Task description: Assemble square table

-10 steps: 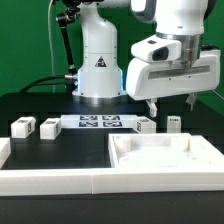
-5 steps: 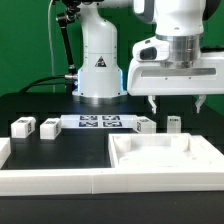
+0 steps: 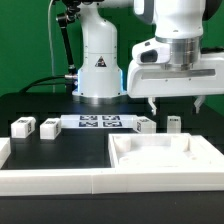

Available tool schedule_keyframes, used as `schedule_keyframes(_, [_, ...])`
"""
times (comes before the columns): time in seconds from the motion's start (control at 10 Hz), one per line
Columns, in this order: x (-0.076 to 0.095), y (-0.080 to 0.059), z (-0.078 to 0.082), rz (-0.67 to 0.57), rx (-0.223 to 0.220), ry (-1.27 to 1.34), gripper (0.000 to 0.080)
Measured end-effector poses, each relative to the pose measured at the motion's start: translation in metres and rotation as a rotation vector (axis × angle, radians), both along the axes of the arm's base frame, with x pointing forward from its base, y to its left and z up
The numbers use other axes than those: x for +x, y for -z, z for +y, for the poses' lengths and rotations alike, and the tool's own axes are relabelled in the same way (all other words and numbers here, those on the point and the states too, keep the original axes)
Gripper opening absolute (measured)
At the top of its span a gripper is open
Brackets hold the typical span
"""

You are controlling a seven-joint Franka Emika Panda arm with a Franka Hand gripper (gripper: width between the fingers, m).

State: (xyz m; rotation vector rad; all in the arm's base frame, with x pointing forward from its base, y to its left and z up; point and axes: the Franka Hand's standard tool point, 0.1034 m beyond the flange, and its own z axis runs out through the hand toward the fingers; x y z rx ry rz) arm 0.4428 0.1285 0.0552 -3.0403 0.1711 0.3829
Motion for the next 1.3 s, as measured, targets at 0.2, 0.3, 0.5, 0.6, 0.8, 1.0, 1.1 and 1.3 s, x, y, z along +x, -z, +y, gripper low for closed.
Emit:
schedule_keyframes(0.2, [0.001, 0.000, 0.000, 0.115, 0.007, -0.022, 0.0649])
schedule_keyframes(0.3, [0.000, -0.001, 0.003, 0.188, 0.015, -0.034, 0.0649])
schedule_keyframes(0.5, [0.008, 0.000, 0.004, 0.270, 0.029, -0.033, 0.0649])
schedule_keyframes(0.6, [0.003, 0.000, 0.003, 0.344, 0.034, -0.042, 0.0649])
schedule_keyframes(0.8, [0.003, 0.005, 0.003, 0.469, 0.042, -0.048, 0.0649])
schedule_keyframes(1.0, [-0.007, 0.008, 0.005, 0.600, 0.048, -0.063, 0.0649])
schedule_keyframes(1.1, [-0.007, 0.011, 0.006, 0.655, 0.054, -0.068, 0.0649])
schedule_keyframes(1.3, [-0.005, 0.015, 0.011, 0.644, 0.054, -0.074, 0.0649])
